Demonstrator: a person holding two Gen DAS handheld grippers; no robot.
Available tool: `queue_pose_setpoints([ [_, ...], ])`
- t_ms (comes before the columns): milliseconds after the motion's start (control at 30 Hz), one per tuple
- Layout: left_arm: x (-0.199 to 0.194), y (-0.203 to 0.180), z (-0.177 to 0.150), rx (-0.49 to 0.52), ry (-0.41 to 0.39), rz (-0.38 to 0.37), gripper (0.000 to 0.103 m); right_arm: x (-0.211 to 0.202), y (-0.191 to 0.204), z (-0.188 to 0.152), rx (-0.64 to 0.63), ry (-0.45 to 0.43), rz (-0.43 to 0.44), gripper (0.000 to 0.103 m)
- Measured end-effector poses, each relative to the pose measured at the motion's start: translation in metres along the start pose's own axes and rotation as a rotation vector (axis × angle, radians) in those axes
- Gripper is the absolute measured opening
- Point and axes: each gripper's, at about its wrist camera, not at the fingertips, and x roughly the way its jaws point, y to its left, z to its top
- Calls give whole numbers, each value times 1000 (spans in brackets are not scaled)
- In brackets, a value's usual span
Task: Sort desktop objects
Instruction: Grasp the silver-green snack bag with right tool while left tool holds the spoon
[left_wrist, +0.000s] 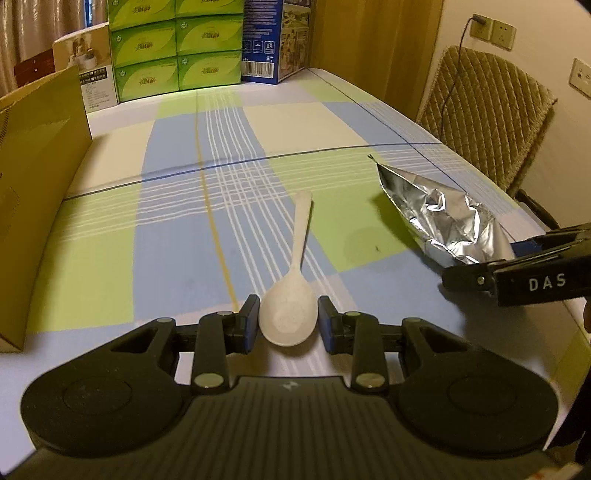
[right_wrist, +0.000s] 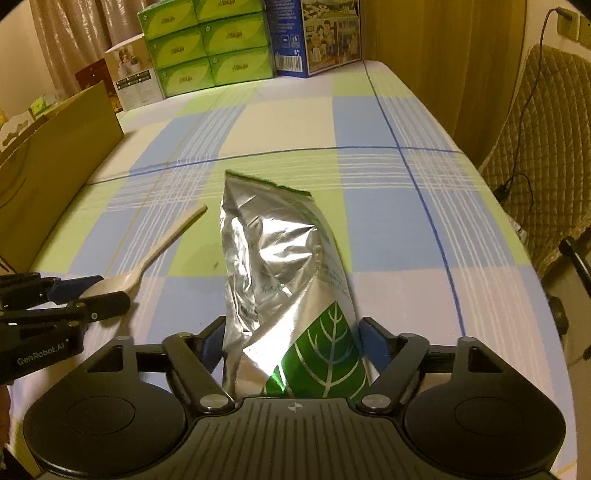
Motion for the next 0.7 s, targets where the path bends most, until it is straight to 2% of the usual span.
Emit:
queue_pose_setpoints([
  [300, 1, 3, 0, 65, -3, -49, 28, -1, 1, 3, -37, -21, 2, 78],
  [500, 3, 0, 0, 112, 1, -49, 28, 10, 6, 15, -110, -16, -2, 79],
  [700, 4, 1, 1, 112, 2, -49, 28, 26, 12, 22, -215, 19, -8, 79],
])
